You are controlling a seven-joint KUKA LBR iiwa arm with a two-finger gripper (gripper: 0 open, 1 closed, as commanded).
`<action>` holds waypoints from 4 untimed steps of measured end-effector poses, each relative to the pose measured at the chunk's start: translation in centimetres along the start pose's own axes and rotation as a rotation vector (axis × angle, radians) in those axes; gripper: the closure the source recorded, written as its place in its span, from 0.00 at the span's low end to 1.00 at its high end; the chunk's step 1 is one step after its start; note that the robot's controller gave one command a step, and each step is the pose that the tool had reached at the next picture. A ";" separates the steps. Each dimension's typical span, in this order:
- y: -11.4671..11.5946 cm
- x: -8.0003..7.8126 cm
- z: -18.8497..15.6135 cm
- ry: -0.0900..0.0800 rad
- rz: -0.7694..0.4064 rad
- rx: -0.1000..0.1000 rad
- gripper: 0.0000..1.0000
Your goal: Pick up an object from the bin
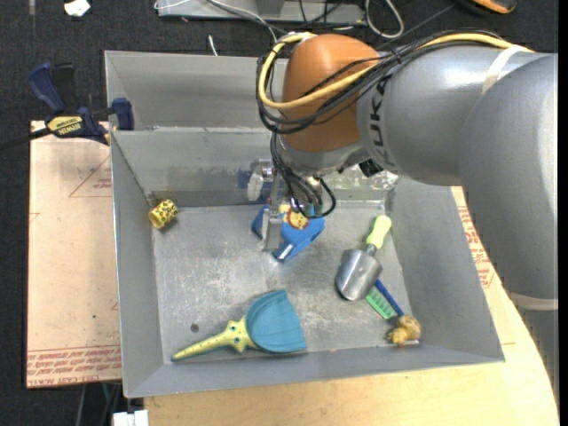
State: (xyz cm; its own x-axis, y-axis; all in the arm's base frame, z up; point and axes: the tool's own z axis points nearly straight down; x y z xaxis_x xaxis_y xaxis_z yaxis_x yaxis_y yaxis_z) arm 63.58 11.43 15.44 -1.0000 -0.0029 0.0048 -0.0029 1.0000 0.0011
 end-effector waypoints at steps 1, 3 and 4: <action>0.0 -0.1 -0.5 -0.007 0.002 -0.001 0.00; -6.1 -1.4 1.7 -0.020 0.043 -0.004 1.00; -6.1 -1.4 1.7 -0.020 0.045 -0.005 1.00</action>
Offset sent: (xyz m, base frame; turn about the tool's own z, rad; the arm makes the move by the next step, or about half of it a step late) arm 0.0021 -0.0857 -0.0110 0.0395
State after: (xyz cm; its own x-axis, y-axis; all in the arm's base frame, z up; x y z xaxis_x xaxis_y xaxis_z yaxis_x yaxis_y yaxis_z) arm 64.95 5.34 13.71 -0.9990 0.0420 -0.0149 0.0420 0.9991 0.0065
